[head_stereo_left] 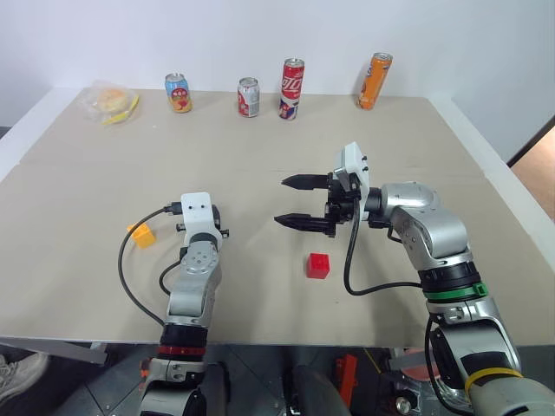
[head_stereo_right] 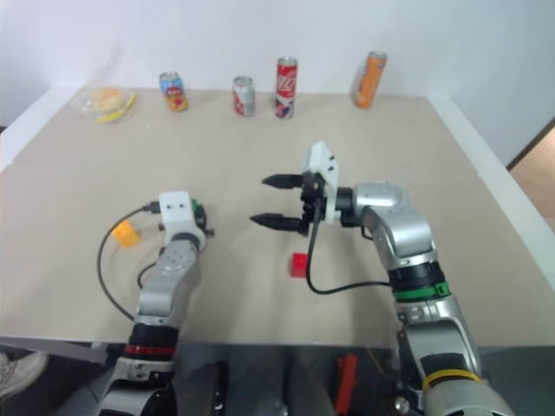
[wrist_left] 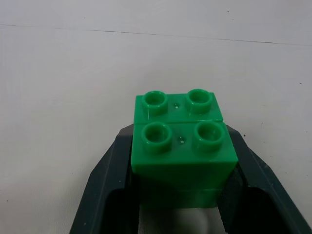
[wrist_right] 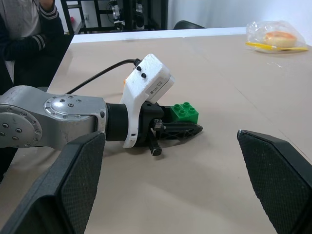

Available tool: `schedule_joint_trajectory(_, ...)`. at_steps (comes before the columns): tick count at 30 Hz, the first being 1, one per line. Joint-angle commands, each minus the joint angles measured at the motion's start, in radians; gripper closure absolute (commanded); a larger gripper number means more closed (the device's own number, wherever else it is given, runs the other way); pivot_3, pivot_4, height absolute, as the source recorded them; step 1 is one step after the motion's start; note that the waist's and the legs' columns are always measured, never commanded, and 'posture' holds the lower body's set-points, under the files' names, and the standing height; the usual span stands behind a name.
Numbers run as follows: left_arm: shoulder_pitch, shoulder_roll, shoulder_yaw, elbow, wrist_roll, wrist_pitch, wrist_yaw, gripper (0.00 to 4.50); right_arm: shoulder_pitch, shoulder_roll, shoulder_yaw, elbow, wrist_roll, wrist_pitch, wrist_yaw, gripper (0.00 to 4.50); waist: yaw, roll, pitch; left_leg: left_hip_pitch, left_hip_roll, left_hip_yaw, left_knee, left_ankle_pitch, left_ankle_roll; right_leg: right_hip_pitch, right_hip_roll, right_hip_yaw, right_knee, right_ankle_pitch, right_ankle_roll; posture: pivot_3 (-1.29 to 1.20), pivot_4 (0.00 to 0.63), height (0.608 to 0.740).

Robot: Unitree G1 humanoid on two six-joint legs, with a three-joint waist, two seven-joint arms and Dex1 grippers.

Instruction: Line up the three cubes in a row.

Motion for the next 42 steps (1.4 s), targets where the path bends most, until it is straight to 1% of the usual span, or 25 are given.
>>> schedule_joint_trajectory(1, 0.004, 0.041, -0.022, -0.037, -0.042, -0.030, -0.129, 3.12, -0.021, -0.006, -0.030, -0.020, 0.011, -0.013, -0.011, 0.00, 0.000, 0.000, 0.000, 0.000, 0.000, 0.000, 0.000, 0.000, 0.000, 0.000, 0.000, 0.000, 0.000, 0.000, 0.000, 0.00, 0.150, 0.740)
schedule_joint_trajectory(2, 0.019, 0.070, -0.042, -0.064, -0.069, -0.053, -0.216, 3.12, -0.011, -0.017, -0.036, -0.031, 0.015, -0.010, -0.007, 0.00, 0.000, 0.000, 0.000, 0.000, 0.000, 0.000, 0.000, 0.000, 0.000, 0.000, 0.000, 0.000, 0.000, 0.000, 0.000, 0.00, 0.150, 0.740)
schedule_joint_trajectory(5, 0.096, 0.278, -0.119, -0.211, -0.223, -0.136, -0.677, 3.12, 0.044, -0.089, -0.077, -0.123, 0.081, 0.027, 0.056, 0.00, -0.001, 0.000, 0.000, -0.002, 0.000, 0.000, -0.002, 0.000, -0.001, -0.003, 0.000, 0.000, 0.000, -0.001, -0.002, 0.00, 0.150, 0.740)
schedule_joint_trajectory(6, 0.120, 0.352, -0.141, -0.244, -0.262, -0.161, -0.808, 3.12, 0.064, -0.121, -0.082, -0.156, 0.104, 0.044, 0.088, 0.00, 0.000, 0.000, 0.000, -0.002, 0.000, 0.001, -0.003, 0.000, -0.001, -0.004, 0.000, 0.000, 0.000, -0.001, -0.003, 0.00, 0.150, 0.740)
schedule_joint_trajectory(8, 0.153, 0.469, -0.164, -0.277, -0.326, -0.198, -1.008, 3.12, 0.102, -0.191, -0.075, -0.211, 0.134, 0.081, 0.152, 0.00, 0.000, 0.001, 0.000, -0.003, 0.000, 0.001, -0.004, -0.001, -0.002, -0.005, 0.000, 0.000, 0.001, -0.002, -0.006, 0.00, 0.150, 0.740)
schedule_joint_trajectory(10, 0.164, 0.562, -0.175, -0.281, -0.387, -0.214, -1.177, 3.12, 0.134, -0.244, -0.066, -0.248, 0.146, 0.098, 0.188, 0.00, 0.000, 0.001, 0.000, -0.002, 0.000, 0.001, -0.005, -0.002, -0.003, -0.005, -0.001, 0.000, 0.001, -0.003, -0.009, 0.00, 0.150, 0.740)
schedule_joint_trajectory(11, 0.160, 0.594, -0.181, -0.270, -0.402, -0.221, -1.241, 3.12, 0.144, -0.258, -0.064, -0.260, 0.151, 0.103, 0.193, 0.00, 0.000, 0.001, 0.000, -0.002, 0.000, 0.001, -0.005, -0.002, -0.003, -0.005, -0.001, 0.000, 0.001, -0.005, -0.007, 0.00, 0.150, 0.740)
schedule_joint_trajectory(14, 0.120, 0.647, -0.213, -0.212, -0.407, -0.244, -1.375, 3.12, 0.168, -0.273, -0.064, -0.290, 0.157, 0.113, 0.191, 0.00, 0.000, 0.001, 0.000, -0.002, 0.001, 0.002, -0.004, -0.002, -0.002, -0.005, -0.001, 0.000, 0.001, -0.008, -0.008, 0.00, 0.150, 0.740)
schedule_joint_trajectory(17, 0.040, 0.645, -0.246, -0.121, -0.389, -0.265, -1.459, 3.12, 0.200, -0.281, -0.066, -0.321, 0.160, 0.118, 0.178, 0.00, 0.000, 0.001, 0.000, -0.002, 0.001, 0.002, -0.002, -0.001, -0.001, -0.005, -0.001, 0.000, 0.001, -0.006, -0.008, 0.00, 0.150, 0.740)
schedule_joint_trajectory(20, -0.034, 0.618, -0.272, -0.030, -0.367, -0.288, -1.504, 3.12, 0.230, -0.283, -0.073, -0.349, 0.159, 0.122, 0.155, 0.00, 0.000, 0.001, 0.000, -0.002, 0.001, 0.003, 0.000, -0.001, 0.000, -0.004, -0.001, 0.000, 0.001, -0.006, -0.008, 0.00, 0.150, 0.740)
schedule_joint_trajectory(23, -0.075, 0.598, -0.291, 0.040, -0.343, -0.314, -1.535, 3.12, 0.252, -0.288, -0.081, -0.373, 0.164, 0.130, 0.137, 0.00, 0.000, 0.001, 0.000, -0.002, 0.001, 0.003, 0.000, -0.001, 0.000, -0.004, -0.002, 0.000, 0.001, -0.005, -0.007, 0.00, 0.150, 0.740)
schedule_joint_trajectory(30, -0.110, 0.566, -0.326, 0.135, -0.285, -0.338, -1.558, 3.12, 0.296, -0.315, -0.098, -0.416, 0.180, 0.143, 0.103, 0.00, -0.001, 0.001, 0.000, -0.003, 0.002, 0.003, -0.002, -0.001, 0.000, -0.006, 0.000, 0.001, 0.001, -0.004, -0.005, 0.00, 0.150, 0.740)
schedule_joint_trajectory(37, -0.130, 0.540, -0.314, 0.183, -0.253, -0.354, -1.536, 3.12, 0.295, -0.314, -0.104, -0.402, 0.171, 0.125, 0.078, 0.00, -0.001, 0.001, 0.000, -0.003, 0.002, 0.003, 0.000, -0.001, 0.000, -0.005, 0.000, 0.001, 0.001, -0.005, -0.006, 0.00, 0.150, 0.740)
schedule_joint_trajectory(42, -0.128, 0.526, -0.312, 0.185, -0.246, -0.347, -1.520, 3.12, 0.291, -0.314, -0.099, -0.398, 0.170, 0.123, 0.074, 0.00, -0.001, 0.001, 0.000, -0.003, 0.002, 0.003, 0.000, -0.001, 0.000, -0.005, 0.000, 0.002, 0.001, -0.005, -0.006, 0.00, 0.150, 0.740)
